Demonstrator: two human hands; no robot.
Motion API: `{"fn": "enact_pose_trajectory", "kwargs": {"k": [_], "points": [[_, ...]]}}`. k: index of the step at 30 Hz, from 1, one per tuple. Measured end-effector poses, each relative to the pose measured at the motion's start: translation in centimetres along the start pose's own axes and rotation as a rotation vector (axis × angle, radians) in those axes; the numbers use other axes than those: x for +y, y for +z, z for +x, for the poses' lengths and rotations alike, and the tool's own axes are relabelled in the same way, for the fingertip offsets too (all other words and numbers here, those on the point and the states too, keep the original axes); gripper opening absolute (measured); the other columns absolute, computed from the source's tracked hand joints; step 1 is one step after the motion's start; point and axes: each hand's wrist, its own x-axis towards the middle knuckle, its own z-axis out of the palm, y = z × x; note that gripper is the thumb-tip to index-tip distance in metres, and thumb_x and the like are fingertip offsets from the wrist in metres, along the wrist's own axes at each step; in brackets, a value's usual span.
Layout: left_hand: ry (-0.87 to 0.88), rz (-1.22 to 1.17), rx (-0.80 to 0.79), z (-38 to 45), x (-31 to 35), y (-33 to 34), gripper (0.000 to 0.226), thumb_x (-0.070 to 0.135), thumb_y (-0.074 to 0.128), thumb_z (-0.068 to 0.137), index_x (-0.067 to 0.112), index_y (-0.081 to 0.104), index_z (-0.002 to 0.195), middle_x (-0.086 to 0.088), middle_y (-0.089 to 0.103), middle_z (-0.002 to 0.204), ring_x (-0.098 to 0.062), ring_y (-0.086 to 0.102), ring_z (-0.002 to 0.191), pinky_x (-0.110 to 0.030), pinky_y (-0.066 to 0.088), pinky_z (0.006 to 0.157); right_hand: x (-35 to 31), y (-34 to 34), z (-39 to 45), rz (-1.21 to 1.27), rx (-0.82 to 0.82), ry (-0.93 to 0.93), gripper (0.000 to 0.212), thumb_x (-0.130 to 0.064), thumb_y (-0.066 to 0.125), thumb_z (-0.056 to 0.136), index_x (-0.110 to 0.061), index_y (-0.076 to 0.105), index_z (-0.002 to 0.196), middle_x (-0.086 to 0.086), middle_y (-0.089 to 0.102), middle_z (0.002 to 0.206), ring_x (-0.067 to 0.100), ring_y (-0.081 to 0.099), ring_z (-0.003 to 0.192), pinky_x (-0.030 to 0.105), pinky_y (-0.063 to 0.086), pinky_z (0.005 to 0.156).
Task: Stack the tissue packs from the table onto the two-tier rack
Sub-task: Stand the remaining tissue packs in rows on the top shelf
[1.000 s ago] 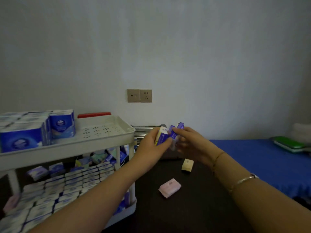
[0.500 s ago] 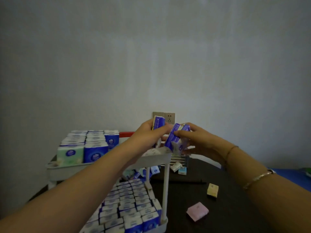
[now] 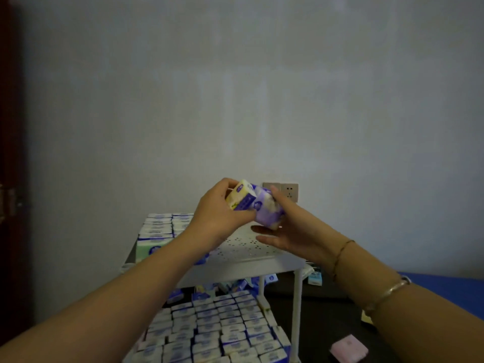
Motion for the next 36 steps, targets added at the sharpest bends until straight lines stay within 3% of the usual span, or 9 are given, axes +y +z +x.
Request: {"fn": "enact_pose_trajectory", "kwargs": {"k": [3,5,9,14,17,20,22,26,36], "points": [[-0.022,0.036,-0.051,1.1,-0.1,-2.1,0.028,0.012,0.077,0.075,0.016,0.065,0.099,0.0,0.065,0.08,-0.008,0.056,0.064,-0.018,0.045,0.057,-0.2,0.3,1.0,-0.222,-0.003,-0.141,0.041,-0.049,0.059,0.085,-0.024,0.058,0.117,0.001,0.063,0.112,0.015,0.06,0.098,0.031,0.047,0.084],[-0.023,0.113,-0.137,1.8,-0.1,-3.4,0.027,0.017,0.078,0.075,0.017,0.067,0.1,-0.002,0.067,0.084,-0.01,0.056,0.068,-0.02,0.044,0.062,-0.6,0.0,1.3,-0.395,-0.046,-0.246,0.048,-0.027,0.069,0.079,-0.026,0.049,0.123,0.0,0.059,0.118,0.013,0.06,0.1,0.029,0.048,0.087],[-0.003,0.213,-0.237,3.0,-0.5,-4.0,0.023,0.015,0.076,0.076,0.012,0.065,0.097,-0.005,0.064,0.081,-0.011,0.051,0.066,-0.024,0.041,0.063,-1.2,0.3,1.6,-0.722,-0.095,-0.295,0.038,-0.006,0.068,0.082,-0.017,0.055,0.117,0.001,0.067,0.107,0.009,0.066,0.092,0.019,0.054,0.079],[-0.126,0.1,-0.069,3.9,-2.1,-5.7,0.033,0.041,0.057,0.091,0.015,0.056,0.111,-0.005,0.065,0.104,-0.02,0.062,0.092,-0.033,0.049,0.08,0.1,0.9,3.3,-0.745,-0.056,-0.141,0.043,-0.004,0.064,0.083,-0.009,0.047,0.122,0.012,0.062,0.114,0.024,0.062,0.105,0.029,0.053,0.085],[-0.22,0.187,-0.1,3.7,-3.5,-6.6,0.037,0.043,0.049,0.094,0.011,0.059,0.111,-0.004,0.059,0.09,-0.015,0.054,0.071,-0.025,0.043,0.062,1.7,2.0,4.5,-0.761,-0.068,-0.061,0.041,0.002,0.061,0.083,-0.003,0.046,0.121,0.017,0.06,0.118,0.028,0.06,0.109,0.036,0.052,0.093],[-0.261,0.259,-0.079,3.4,-4.7,-7.2,0.033,0.046,0.05,0.093,0.014,0.058,0.091,-0.008,0.054,0.088,-0.017,0.05,0.063,-0.027,0.042,0.063,2.9,3.5,5.9,-0.744,-0.061,0.002,0.021,0.003,0.058,0.085,-0.005,0.051,0.104,0.018,0.06,0.115,0.024,0.06,0.102,0.036,0.049,0.096],[-0.275,0.207,-0.074,3.1,-5.1,-7.6,0.026,0.041,0.051,0.095,0.017,0.053,0.085,-0.005,0.056,0.079,-0.015,0.049,0.063,-0.026,0.041,0.061,3.5,4.2,6.9,-0.754,-0.05,0.072,0.018,-0.001,0.059,0.086,-0.01,0.052,0.1,0.014,0.06,0.108,0.018,0.059,0.096,0.032,0.049,0.092],[-0.237,0.126,-0.052,3.0,-5.8,-8.1,0.024,0.025,0.062,0.091,0.009,0.058,0.107,-0.013,0.067,0.099,-0.018,0.058,0.078,-0.028,0.046,0.069,4.1,4.5,8.3,-0.985,-0.015,0.151,0.053,-0.022,0.066,0.082,-0.013,0.041,0.129,0.01,0.053,0.127,0.025,0.053,0.114,0.04,0.05,0.097],[-0.211,0.087,-0.105,3.9,-5.7,-7.1,0.025,0.028,0.071,0.083,0.017,0.051,0.094,-0.008,0.069,0.101,-0.02,0.067,0.092,-0.034,0.054,0.076,3.0,4.5,6.9,-0.933,0.003,0.076,0.044,-0.01,0.059,0.089,-0.007,0.042,0.13,0.011,0.054,0.125,0.024,0.055,0.115,0.036,0.049,0.097]]}}
